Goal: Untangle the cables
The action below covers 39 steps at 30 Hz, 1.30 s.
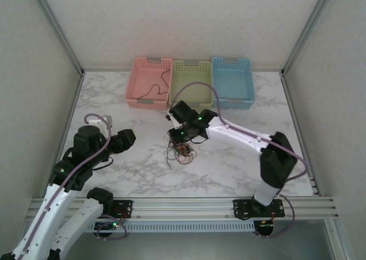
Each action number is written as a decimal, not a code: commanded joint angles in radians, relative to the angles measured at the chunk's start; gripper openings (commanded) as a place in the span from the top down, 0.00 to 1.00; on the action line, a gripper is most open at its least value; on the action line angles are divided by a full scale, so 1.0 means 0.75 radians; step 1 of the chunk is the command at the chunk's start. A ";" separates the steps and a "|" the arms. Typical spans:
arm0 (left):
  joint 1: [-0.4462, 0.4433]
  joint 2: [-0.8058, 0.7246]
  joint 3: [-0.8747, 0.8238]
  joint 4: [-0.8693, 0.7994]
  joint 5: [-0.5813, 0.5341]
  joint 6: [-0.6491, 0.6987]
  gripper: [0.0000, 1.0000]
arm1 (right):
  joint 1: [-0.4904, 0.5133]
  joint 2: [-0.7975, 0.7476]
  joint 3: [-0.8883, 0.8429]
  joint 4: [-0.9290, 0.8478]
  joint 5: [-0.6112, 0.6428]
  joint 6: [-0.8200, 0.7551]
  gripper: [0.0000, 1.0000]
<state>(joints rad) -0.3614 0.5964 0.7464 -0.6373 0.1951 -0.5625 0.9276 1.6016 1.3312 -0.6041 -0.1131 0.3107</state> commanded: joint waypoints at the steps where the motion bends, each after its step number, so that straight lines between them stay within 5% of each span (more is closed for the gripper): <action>1: -0.005 0.023 -0.090 0.159 0.135 -0.099 0.24 | 0.012 -0.109 -0.082 0.111 -0.051 -0.081 1.00; 12: -0.033 0.233 -0.240 0.579 0.391 -0.228 0.24 | 0.012 -0.207 -0.244 0.187 -0.151 -0.161 1.00; 29: -0.241 0.889 -0.151 0.975 0.409 -0.127 0.33 | 0.010 -0.236 -0.302 0.190 -0.195 -0.202 1.00; 39: -0.256 1.019 -0.100 1.045 0.445 -0.112 0.42 | 0.011 -0.253 -0.306 0.177 -0.199 -0.193 1.00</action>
<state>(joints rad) -0.5465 1.3441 0.6319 0.0940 0.4942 -0.6674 0.9276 1.4395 1.1065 -0.4671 -0.2405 0.1741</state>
